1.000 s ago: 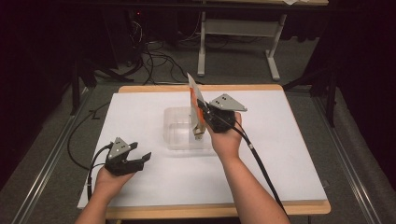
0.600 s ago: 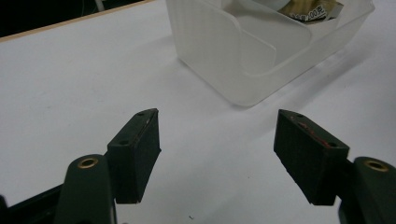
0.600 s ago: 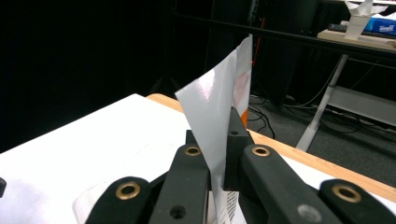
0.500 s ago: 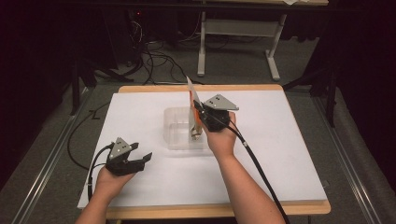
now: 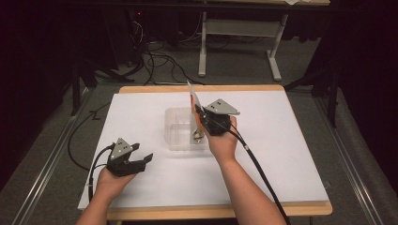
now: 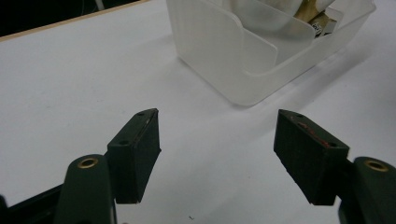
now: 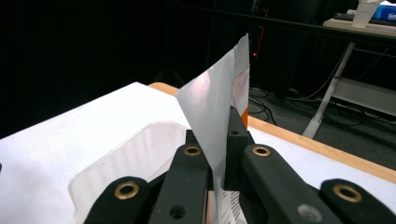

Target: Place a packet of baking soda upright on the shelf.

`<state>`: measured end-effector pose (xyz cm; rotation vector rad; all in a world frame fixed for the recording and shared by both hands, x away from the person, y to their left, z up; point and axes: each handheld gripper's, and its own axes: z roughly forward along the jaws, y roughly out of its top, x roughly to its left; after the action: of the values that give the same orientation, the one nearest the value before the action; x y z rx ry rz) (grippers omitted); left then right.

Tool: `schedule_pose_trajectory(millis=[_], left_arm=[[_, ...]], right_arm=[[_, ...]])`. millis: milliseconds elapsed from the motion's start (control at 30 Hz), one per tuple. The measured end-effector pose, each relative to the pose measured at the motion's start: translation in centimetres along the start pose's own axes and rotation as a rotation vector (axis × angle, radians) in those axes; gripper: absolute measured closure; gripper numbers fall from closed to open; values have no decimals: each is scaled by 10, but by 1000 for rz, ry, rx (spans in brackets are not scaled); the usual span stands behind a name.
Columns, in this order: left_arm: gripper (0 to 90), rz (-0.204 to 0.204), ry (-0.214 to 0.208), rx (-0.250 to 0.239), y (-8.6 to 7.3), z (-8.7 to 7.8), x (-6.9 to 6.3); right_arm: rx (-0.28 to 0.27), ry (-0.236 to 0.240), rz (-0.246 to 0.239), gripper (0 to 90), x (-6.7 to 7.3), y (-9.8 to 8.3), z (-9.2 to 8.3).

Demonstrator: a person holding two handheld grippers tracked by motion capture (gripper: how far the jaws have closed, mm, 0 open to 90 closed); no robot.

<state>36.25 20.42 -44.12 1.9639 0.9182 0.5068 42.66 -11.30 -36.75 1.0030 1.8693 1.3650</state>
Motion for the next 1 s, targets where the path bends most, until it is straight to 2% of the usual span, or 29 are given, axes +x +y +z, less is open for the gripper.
schedule_pose_trajectory(millis=[233, 433, 533, 567, 1000], left_arm=[[319, 1, 1, -1, 0, 0, 0], [318, 1, 1, -1, 0, 0, 0], [318, 1, 1, -1, 0, 0, 0], [319, 0, 0, 0, 0, 0, 0], [319, 6, 0, 2, 0, 1, -1]], right_arm=[[-1, 9, 4, 900, 2, -4, 1], [5, 20, 34, 900, 3, -8, 1], [-4, 22, 23, 900, 4, -11, 2], [-5, 30, 38, 900, 5, -13, 2], [-9, 40, 43, 900, 9, -22, -3]])
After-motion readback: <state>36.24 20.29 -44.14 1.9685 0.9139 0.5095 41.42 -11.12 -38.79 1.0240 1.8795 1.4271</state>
